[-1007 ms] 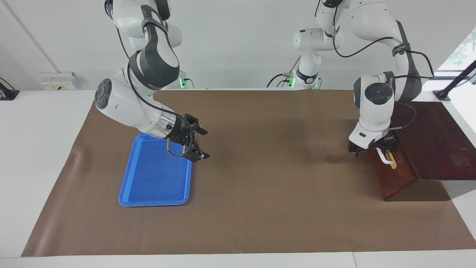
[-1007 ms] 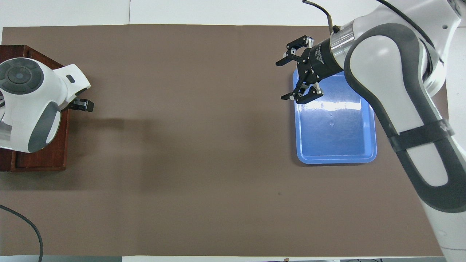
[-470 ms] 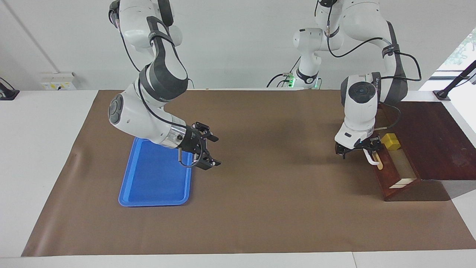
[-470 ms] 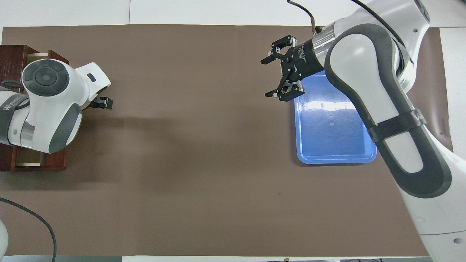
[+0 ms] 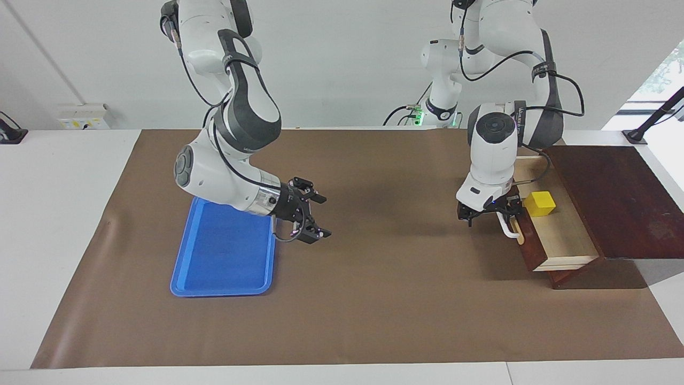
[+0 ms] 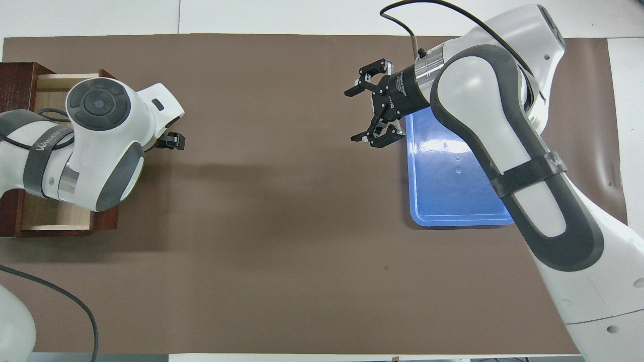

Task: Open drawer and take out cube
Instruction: 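Release the drawer handle and lift the left gripper above the drawer, then lower the left gripper into the drawer and grasp the yellow cube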

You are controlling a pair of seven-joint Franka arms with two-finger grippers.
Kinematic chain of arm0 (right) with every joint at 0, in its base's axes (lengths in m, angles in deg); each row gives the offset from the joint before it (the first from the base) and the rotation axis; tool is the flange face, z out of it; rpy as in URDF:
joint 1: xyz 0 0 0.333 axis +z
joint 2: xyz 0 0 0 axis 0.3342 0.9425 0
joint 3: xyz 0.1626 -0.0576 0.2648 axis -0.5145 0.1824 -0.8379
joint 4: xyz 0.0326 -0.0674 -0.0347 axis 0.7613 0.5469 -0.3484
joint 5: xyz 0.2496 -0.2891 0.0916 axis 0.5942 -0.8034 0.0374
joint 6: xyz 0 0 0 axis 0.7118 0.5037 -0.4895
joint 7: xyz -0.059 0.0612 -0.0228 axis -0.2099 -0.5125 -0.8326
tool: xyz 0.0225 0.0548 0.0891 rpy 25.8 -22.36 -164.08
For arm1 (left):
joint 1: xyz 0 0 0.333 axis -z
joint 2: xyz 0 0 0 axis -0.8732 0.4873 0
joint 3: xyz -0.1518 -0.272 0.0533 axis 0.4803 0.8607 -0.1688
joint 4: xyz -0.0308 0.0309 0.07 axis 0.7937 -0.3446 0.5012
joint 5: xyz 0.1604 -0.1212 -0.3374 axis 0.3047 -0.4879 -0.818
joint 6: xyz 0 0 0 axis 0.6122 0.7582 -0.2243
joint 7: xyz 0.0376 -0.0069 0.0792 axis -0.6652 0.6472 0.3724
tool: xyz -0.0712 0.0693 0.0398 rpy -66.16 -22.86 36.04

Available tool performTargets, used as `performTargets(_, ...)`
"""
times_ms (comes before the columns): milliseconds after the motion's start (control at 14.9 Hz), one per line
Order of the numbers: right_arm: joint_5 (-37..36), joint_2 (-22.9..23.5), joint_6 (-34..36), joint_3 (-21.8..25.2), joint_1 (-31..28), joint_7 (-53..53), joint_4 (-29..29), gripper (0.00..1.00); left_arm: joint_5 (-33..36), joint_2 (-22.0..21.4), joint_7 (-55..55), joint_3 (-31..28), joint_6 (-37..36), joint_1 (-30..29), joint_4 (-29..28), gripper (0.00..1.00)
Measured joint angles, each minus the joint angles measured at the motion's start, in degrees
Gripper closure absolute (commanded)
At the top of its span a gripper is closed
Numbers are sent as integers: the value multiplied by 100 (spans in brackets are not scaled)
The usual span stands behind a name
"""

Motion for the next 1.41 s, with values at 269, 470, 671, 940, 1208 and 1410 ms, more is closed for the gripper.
performTargets(269,5,-39,0,-1,0,1,111,0,-138,3,-132,-3,-13,71,12,0)
performTargets(470,6,-51,0,0,0,3,138,0,-150,7,-242,-4,-32,101,27,0)
performTargets(671,6,-70,-107,3,0,314,194,0,-267,51,-292,6,-498,112,448,0)
performTargets(940,6,-113,-187,5,0,542,314,0,-709,229,-360,-29,-1597,110,1558,0)
performTargets(1208,6,-124,-193,5,0,540,335,0,-1129,284,-1731,-292,-2052,-60,2137,0)
performTargets(1410,6,-125,-195,6,-1,540,343,0,-1398,278,-2657,-415,-2077,-511,2245,0)
